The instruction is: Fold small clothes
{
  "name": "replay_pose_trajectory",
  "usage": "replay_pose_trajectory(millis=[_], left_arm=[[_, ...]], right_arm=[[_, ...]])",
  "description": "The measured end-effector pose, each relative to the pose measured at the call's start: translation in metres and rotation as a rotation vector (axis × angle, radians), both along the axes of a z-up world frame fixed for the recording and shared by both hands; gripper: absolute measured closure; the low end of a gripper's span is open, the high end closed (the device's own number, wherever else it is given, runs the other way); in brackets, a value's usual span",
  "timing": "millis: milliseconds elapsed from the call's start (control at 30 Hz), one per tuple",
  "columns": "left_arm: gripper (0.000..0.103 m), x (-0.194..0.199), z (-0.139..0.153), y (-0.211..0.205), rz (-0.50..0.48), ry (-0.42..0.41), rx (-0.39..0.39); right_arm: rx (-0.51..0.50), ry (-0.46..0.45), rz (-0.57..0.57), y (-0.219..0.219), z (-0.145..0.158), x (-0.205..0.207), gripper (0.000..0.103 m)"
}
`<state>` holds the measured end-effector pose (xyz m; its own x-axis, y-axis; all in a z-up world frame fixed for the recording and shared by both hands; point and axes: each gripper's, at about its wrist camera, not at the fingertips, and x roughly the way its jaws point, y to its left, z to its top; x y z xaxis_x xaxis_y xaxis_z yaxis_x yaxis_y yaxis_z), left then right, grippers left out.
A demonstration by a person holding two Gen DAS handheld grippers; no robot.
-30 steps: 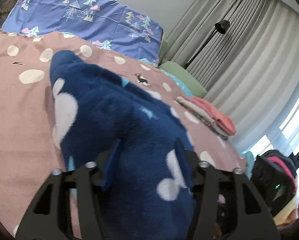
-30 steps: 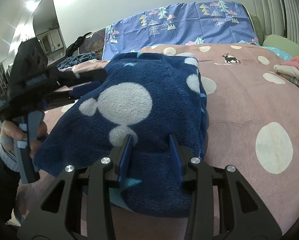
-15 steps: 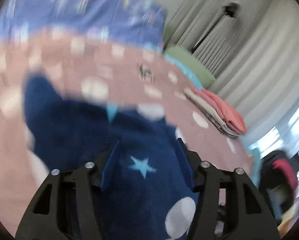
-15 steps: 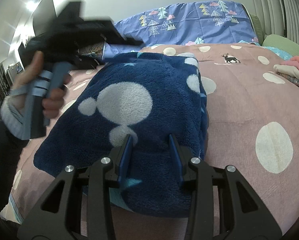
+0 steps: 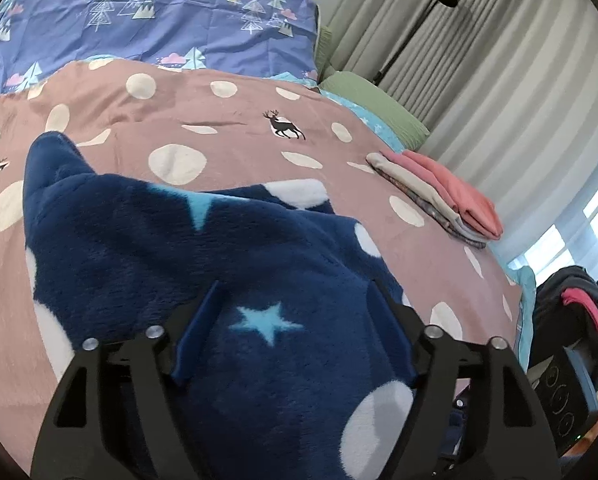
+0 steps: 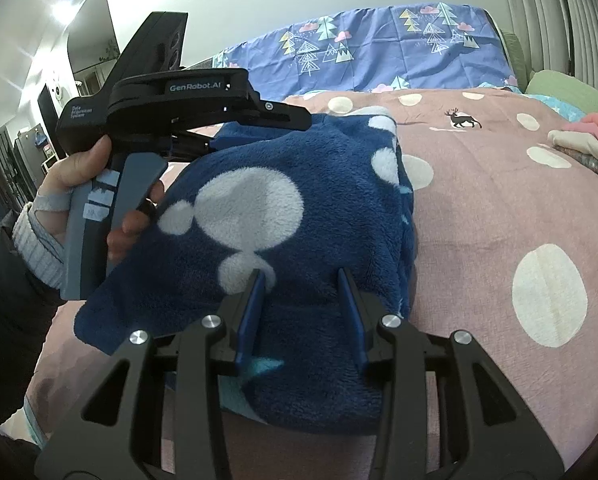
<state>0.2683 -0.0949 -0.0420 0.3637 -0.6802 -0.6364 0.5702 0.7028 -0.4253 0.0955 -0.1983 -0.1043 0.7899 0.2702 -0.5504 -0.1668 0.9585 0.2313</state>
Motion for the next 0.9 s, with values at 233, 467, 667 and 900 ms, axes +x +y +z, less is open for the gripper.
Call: replay_pose_trajectory(millis=[233,467,667,900], left_arm=[[0.018,-0.001,-0.001,-0.004,-0.022,-0.012,0.004],[0.015,-0.001,-0.001,-0.008,-0.034,-0.020,0.009],[0.017,-0.001,0.031,0.006,0.005,-0.078,0.003],[0.017,0.045,0.031,0.018,0.090,-0.029,0.054]], right_arm=[[0.011,-0.001,0.002,-0.001,0.000,0.000,0.064],[0.018,-0.002,0.004,-0.003,0.000,0.000,0.064],[0.160,-0.016,0.048,-0.023,0.040,-0.005,0.058],[0.117,-0.005,0.046,-0.007,0.064,0.044,0.055]])
